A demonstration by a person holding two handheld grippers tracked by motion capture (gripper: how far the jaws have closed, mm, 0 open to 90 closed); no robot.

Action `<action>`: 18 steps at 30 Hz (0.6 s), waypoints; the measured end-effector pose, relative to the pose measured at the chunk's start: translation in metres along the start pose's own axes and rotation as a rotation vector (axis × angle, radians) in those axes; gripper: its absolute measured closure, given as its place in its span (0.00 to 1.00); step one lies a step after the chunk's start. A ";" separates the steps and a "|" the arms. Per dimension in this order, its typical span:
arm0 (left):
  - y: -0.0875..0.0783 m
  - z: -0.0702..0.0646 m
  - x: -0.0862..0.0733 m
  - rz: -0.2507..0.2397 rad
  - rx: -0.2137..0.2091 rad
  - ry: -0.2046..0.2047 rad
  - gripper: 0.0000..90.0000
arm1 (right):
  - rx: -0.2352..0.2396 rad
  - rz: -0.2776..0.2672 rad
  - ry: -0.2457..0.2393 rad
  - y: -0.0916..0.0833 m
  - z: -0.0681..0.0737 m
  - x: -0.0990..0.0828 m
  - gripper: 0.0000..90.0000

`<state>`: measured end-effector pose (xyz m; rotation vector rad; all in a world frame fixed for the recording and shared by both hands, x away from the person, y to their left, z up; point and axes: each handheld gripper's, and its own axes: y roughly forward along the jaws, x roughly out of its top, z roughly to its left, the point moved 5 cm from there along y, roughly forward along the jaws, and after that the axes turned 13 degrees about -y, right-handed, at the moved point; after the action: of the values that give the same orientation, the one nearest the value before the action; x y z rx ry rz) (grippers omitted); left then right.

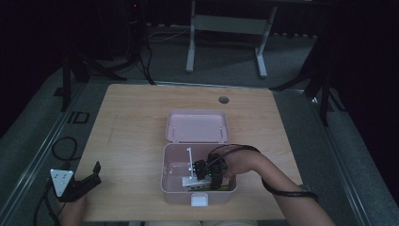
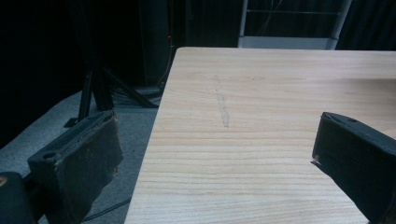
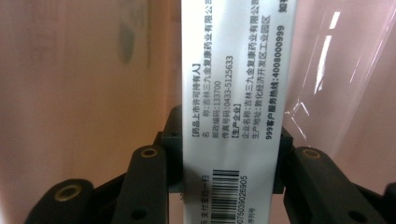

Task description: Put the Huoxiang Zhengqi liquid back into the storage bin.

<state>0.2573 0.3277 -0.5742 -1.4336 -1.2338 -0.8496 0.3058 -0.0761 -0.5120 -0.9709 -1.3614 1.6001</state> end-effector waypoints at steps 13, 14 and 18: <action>0.000 0.000 0.000 0.002 -0.002 0.003 0.02 | -0.002 0.020 0.024 -0.013 0.001 -0.007 0.52; 0.000 0.000 0.000 0.002 -0.002 0.003 0.02 | -0.008 0.015 0.028 -0.018 0.001 -0.008 0.50; 0.000 0.000 0.000 0.003 -0.001 0.007 0.02 | -0.040 -0.024 0.045 -0.042 0.003 -0.013 0.43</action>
<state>0.2574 0.3272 -0.5743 -1.4317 -1.2264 -0.8523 0.3121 -0.0849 -0.4693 -1.0054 -1.3739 1.5298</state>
